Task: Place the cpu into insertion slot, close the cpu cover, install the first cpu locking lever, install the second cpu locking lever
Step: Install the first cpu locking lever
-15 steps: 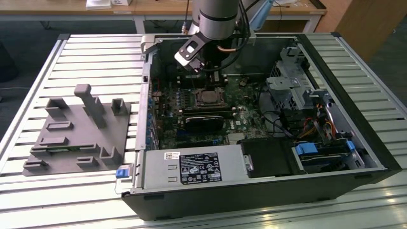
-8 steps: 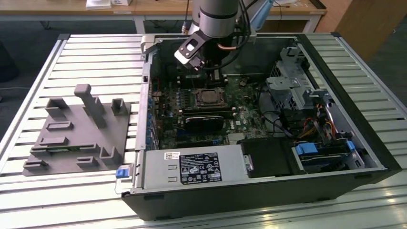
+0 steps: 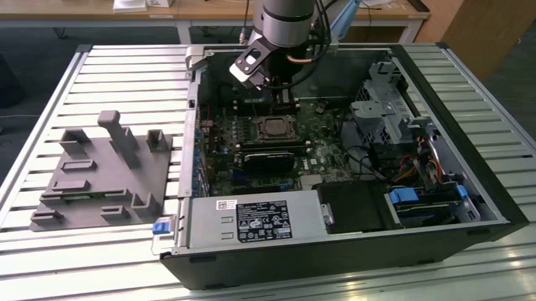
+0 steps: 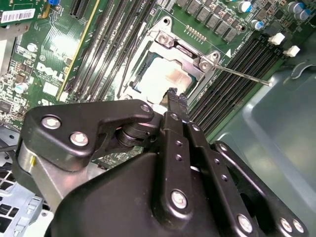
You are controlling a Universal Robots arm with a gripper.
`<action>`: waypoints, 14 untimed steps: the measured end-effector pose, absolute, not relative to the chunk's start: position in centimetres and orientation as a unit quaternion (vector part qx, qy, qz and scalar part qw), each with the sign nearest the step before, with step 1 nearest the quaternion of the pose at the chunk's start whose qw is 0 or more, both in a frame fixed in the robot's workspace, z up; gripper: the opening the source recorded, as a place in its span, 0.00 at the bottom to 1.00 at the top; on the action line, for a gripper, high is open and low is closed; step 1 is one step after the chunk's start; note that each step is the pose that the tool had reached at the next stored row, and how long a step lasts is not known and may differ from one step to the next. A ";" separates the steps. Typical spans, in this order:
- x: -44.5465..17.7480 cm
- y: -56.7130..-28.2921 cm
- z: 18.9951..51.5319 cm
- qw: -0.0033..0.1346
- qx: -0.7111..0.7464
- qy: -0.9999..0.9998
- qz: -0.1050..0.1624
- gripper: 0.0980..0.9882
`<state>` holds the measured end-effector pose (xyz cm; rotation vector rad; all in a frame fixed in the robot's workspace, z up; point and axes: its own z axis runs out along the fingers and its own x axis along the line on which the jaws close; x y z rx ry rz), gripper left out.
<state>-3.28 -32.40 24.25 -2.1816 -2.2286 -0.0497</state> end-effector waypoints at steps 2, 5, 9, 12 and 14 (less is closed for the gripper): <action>-3.3 -32.4 24.4 0.011 -0.699 -0.714 -0.016 0.01; -3.3 -32.4 24.5 0.011 -0.699 -0.714 -0.016 0.01; -3.3 -32.4 24.7 0.011 -0.699 -0.714 -0.016 0.01; -3.3 -32.4 24.9 0.011 -0.699 -0.714 -0.016 0.01; -3.3 -32.4 25.0 0.011 -0.699 -0.714 -0.016 0.01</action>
